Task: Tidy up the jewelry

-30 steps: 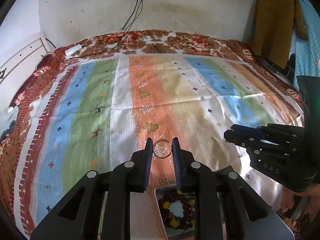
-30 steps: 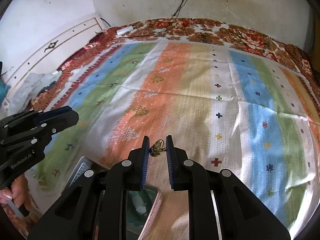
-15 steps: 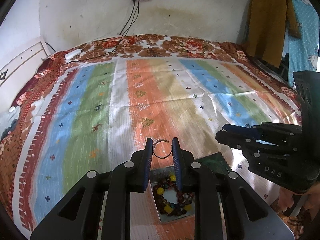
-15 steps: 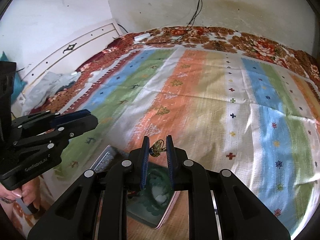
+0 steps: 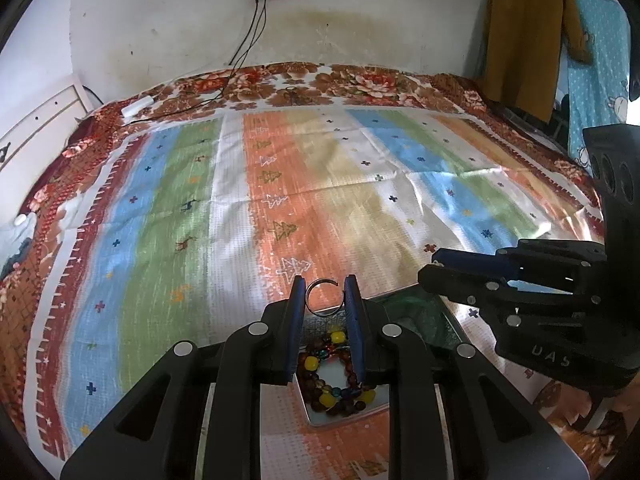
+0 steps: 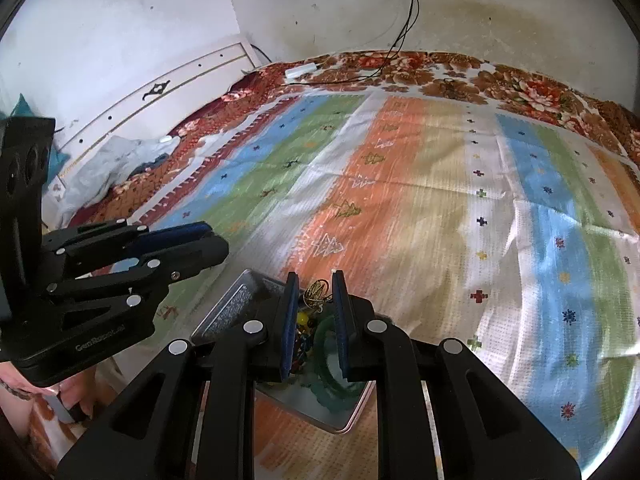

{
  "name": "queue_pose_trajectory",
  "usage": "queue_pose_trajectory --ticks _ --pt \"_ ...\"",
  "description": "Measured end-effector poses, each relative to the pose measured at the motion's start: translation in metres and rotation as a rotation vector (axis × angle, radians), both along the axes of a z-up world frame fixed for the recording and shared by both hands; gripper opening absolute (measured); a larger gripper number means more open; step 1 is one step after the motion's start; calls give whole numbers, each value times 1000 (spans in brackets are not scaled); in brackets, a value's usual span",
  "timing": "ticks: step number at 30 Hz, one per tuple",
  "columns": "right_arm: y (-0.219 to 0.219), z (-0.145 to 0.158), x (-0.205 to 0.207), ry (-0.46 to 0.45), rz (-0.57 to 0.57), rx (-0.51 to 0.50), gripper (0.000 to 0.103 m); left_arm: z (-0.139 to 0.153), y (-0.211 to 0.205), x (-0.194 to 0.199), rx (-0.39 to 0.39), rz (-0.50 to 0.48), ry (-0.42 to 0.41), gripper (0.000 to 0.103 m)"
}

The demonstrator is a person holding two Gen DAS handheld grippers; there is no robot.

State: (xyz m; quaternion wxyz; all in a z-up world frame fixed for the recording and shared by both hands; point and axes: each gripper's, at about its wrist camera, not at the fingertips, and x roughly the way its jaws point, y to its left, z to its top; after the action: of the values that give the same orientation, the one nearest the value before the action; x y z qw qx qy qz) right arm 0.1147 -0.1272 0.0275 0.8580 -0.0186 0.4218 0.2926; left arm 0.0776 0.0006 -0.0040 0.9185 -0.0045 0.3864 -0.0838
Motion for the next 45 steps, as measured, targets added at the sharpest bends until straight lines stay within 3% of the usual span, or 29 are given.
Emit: queue_pose_trajectory --ticks 3,6,10,18,22,24,36,45 --pt "1 -1 0 14 7 2 18 1 0 0 0 3 -1 20" --pt "0 -3 1 35 2 10 18 1 3 1 -7 16 -1 33" --pt "-4 -5 4 52 -15 11 29 1 9 3 -23 43 4 33" --pt "-4 -4 4 47 -21 4 33 3 13 2 -29 50 2 38" --pt "-11 -3 0 36 -46 11 45 3 16 -1 -35 60 0 48" --pt "-13 -3 -3 31 -51 10 47 3 14 -5 -28 61 1 57" --pt "-26 2 -16 26 -73 29 58 -1 20 -23 -62 73 26 68" --pt "-33 2 -31 14 -72 11 74 -1 19 -35 -79 67 28 81"
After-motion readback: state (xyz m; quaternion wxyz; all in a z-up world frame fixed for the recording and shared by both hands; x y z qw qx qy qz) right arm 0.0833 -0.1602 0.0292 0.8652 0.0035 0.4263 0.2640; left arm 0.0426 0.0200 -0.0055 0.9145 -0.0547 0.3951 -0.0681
